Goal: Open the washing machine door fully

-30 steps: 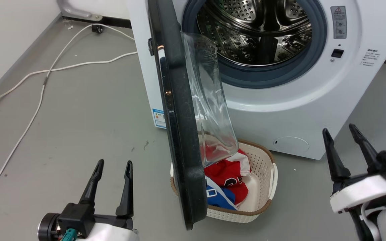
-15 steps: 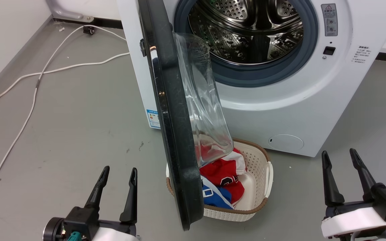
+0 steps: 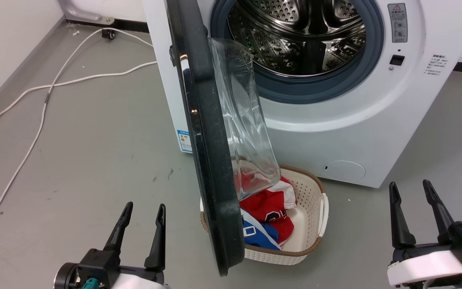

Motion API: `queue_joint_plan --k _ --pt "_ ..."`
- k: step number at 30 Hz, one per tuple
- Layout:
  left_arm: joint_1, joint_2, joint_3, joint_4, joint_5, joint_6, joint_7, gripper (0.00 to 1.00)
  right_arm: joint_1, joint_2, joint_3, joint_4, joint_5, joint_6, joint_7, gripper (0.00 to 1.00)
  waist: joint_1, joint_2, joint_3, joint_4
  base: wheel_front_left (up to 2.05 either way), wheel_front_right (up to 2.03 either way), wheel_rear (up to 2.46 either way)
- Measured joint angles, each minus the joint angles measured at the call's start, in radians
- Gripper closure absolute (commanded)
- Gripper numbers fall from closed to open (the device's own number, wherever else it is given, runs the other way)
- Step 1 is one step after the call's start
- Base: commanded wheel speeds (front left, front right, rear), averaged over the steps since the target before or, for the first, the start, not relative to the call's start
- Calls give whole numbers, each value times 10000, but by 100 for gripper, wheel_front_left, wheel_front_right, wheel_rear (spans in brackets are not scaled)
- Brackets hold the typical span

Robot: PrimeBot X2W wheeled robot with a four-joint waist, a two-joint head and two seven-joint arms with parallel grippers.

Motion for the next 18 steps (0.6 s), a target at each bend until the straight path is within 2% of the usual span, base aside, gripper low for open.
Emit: queue_joint_plan --k 6,7,8,9,18 --pt "2 0 6 27 -19 -21 2 0 2 2 -6 8 33 0 0 0 0 0 -25 2 0 0 0" --pt "2 0 10 25 -17 -48 0 23 4 2 8 19 52 0 0 0 0 0 -25 1 0 0 0" --pt "2 0 -4 25 -13 -52 0 83 7 2 13 36 58 0 0 0 0 0 -28 1 0 0 0" --pt "2 -2 -4 25 0 -59 0 100 10 2 29 46 58 0 0 0 0 0 -33 -1 0 0 0" --pt "-125 -2 293 -713 33 90 0 100 12 4 -19 117 107 0 -2 0 0 0 -47 21 0 0 0"
